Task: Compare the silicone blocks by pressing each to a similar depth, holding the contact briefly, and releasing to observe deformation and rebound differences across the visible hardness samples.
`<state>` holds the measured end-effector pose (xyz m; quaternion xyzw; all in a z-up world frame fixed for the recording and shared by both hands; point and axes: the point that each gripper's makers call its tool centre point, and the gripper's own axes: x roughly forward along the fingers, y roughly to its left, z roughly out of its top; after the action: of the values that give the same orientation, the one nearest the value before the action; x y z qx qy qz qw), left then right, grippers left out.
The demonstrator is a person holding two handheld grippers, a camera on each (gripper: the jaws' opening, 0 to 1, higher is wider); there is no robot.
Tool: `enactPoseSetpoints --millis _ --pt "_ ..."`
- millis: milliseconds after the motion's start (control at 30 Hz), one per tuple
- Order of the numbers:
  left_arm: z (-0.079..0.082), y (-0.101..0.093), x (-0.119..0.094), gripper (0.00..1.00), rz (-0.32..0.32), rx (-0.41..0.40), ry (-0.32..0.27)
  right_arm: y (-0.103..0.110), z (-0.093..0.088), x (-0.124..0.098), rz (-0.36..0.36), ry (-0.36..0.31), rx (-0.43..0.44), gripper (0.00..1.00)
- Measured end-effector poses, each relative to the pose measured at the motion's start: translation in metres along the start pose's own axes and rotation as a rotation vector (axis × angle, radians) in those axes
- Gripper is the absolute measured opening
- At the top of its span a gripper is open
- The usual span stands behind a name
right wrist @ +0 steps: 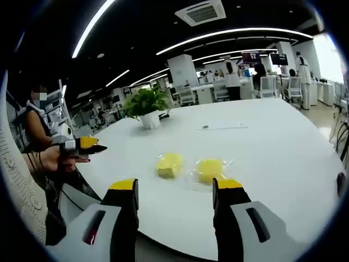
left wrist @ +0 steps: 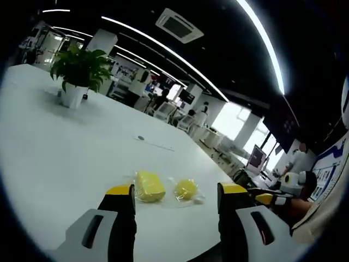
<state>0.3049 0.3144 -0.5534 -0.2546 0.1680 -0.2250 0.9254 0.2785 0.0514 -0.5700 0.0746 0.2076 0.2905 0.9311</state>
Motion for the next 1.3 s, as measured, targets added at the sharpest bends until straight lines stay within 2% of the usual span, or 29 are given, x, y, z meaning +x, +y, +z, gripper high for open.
enactPoseSetpoints --millis 1300 --pt "-0.0005 -0.0006 -0.0018 0.6 0.001 -0.014 -0.008 -0.0013 0.0027 -0.0018 -0.002 -0.011 0.003 0.51"
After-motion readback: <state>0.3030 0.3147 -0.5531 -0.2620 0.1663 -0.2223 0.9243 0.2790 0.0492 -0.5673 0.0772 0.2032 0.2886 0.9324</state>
